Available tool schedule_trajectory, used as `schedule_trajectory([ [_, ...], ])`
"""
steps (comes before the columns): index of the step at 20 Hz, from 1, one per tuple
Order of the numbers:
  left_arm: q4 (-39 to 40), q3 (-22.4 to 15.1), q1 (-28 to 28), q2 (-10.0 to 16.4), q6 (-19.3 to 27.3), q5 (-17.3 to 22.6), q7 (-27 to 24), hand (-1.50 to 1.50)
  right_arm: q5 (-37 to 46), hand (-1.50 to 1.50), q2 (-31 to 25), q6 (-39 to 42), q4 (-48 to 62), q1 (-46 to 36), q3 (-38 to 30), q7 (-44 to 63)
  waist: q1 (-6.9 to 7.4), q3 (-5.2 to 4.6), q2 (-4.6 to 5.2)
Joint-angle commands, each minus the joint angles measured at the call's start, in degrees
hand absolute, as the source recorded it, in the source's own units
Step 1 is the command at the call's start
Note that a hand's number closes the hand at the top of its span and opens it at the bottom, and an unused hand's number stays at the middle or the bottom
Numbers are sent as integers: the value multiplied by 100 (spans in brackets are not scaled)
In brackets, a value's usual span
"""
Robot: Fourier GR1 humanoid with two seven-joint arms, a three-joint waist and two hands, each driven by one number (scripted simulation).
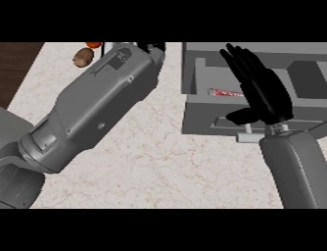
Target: Pick up the can, place it into the drawer and close the drawer
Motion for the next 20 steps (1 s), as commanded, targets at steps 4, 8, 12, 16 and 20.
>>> schedule_trajectory([
  [4,-923,-78,331,513,350,-252,519,-150,488,-150,65,-1070,2057,-756,-245,-135,32,4,-16],
  [8,-1285,-82,788,885,63,-387,554,-150,842,-150,153,-1725,3045,-1057,-221,-178,33,3,10],
  [12,-1517,-70,596,1060,312,-484,949,-150,1015,-150,63,-2363,3949,-1581,-516,-103,80,7,27],
  [16,-1682,-12,870,1043,178,-538,829,-150,973,-150,102,-2986,4651,-2010,-757,-236,120,10,78],
  [20,-2078,64,996,1294,306,-592,1028,-150,1021,-150,-84,-3367,5217,-2169,-903,-417,133,10,65],
])
